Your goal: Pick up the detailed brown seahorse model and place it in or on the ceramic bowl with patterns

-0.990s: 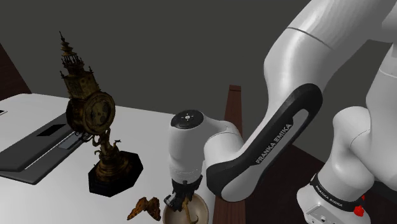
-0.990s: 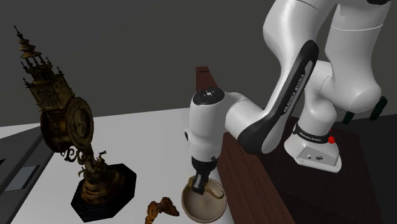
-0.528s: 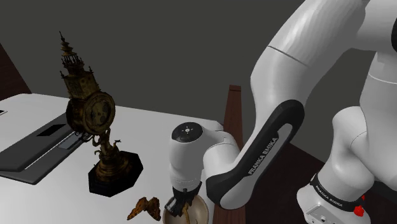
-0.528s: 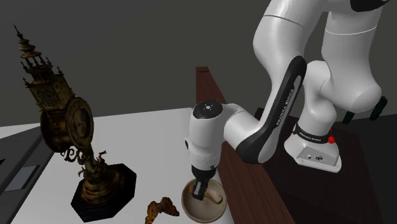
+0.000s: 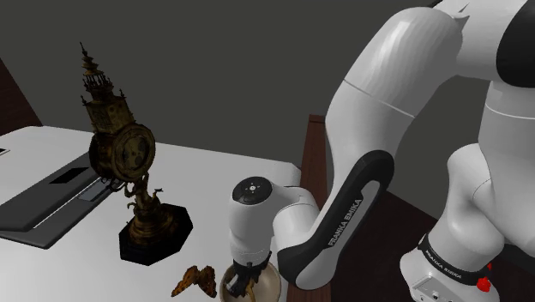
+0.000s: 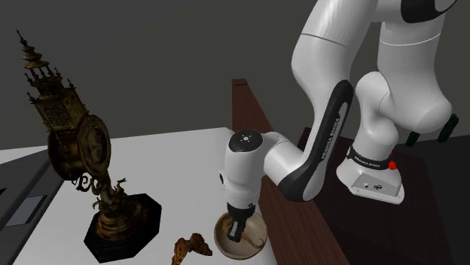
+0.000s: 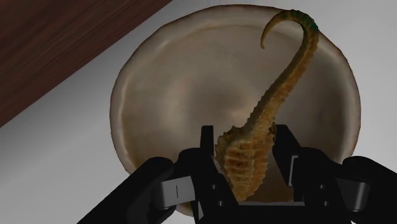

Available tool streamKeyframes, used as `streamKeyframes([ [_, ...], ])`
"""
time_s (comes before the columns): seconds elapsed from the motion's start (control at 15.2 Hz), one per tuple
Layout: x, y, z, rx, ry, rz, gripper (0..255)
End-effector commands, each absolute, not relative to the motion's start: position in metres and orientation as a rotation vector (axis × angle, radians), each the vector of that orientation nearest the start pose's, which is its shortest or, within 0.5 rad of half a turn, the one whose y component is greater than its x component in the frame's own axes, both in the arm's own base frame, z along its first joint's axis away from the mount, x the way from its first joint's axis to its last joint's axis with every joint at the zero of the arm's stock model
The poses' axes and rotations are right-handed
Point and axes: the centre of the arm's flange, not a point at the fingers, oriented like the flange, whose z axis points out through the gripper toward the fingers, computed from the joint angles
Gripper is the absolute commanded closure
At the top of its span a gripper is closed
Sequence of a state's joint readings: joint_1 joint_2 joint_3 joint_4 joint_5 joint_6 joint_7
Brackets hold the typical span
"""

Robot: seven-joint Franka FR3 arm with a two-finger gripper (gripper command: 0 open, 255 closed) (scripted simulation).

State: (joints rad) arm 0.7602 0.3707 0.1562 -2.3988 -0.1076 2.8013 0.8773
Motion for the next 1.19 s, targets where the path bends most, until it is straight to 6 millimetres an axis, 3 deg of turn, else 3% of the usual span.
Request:
streamKeyframes([
  [0.0, 0.297, 0.402, 0.168, -3.093, -0.198, -0.016, 255],
  [0.2, 0.297, 0.402, 0.168, -3.093, -0.198, -0.016, 255],
  [0.26, 0.297, 0.402, 0.168, -3.093, -0.198, -0.016, 0],
  [0.59, 0.297, 0.402, 0.168, -3.093, -0.198, -0.016, 0],
  [0.86, 0.297, 0.4, 0.218, -3.093, -0.198, -0.016, 0],
  [1.12, 0.297, 0.4, 0.218, -3.093, -0.198, -0.016, 0],
])
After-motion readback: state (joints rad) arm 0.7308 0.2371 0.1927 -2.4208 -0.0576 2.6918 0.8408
